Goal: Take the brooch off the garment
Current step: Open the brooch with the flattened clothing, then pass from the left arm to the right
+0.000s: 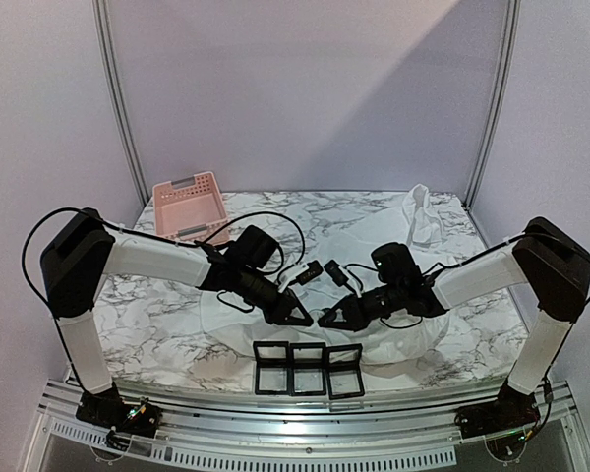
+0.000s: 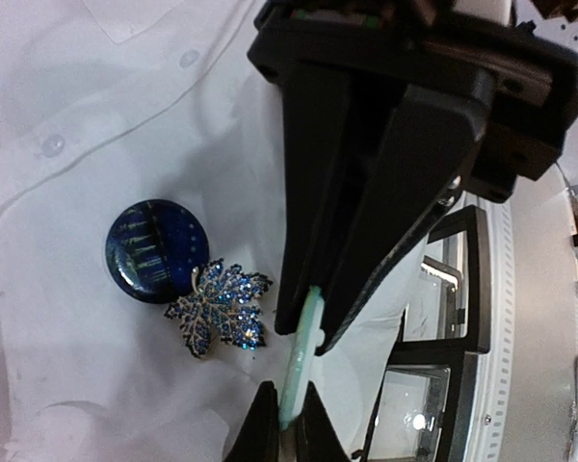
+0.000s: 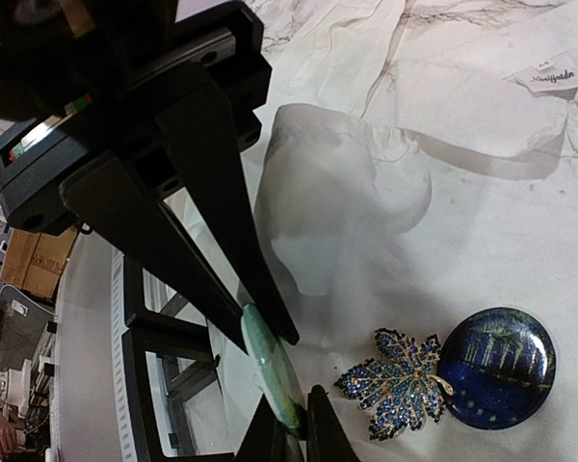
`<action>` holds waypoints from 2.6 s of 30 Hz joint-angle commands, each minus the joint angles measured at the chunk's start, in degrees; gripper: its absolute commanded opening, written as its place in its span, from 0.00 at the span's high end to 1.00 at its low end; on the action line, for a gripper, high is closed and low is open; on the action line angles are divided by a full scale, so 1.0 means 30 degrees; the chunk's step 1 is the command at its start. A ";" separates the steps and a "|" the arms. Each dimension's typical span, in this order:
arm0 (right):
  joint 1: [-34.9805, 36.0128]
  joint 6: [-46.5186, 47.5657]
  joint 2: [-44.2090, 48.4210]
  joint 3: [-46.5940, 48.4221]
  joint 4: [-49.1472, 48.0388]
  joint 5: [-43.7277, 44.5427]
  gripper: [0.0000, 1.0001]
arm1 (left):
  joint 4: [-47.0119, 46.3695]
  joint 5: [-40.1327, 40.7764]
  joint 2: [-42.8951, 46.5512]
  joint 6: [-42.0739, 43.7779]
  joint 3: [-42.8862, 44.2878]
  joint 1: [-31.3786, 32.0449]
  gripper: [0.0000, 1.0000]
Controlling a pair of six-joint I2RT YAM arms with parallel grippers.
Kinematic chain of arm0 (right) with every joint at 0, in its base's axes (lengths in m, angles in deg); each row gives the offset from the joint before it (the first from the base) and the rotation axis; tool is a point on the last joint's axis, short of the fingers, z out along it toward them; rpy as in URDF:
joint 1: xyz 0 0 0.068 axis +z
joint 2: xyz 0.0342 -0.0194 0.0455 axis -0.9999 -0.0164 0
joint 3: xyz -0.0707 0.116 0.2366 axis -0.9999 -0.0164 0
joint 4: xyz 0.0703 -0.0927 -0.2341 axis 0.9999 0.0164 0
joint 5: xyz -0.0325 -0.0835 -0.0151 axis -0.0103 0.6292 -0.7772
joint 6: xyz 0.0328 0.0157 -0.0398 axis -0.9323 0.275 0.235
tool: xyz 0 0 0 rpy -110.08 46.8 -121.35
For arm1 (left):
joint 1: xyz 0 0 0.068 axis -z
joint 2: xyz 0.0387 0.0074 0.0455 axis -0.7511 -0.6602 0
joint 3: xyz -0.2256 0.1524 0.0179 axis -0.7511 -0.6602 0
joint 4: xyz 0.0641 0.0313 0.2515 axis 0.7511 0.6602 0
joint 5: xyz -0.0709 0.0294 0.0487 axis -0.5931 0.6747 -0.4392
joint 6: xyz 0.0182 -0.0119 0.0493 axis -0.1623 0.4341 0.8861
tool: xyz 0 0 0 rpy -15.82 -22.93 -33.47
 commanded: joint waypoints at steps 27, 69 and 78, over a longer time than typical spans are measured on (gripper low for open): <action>0.0042 -0.1084 -0.0544 0.0632 -0.1236 0.1719 0.85 | -0.1905 -0.1408 0.0841 -0.0550 0.0319 0.0584 1.00; -0.1104 -0.0773 0.4035 -0.2415 -0.2381 0.0825 0.49 | -0.0326 0.0372 0.0202 -0.0782 0.1300 -0.0725 1.00; -0.1235 -0.1091 0.3282 -0.2240 -0.2854 0.1232 0.56 | -0.0423 0.0137 0.0312 -0.0776 0.1259 -0.0724 1.00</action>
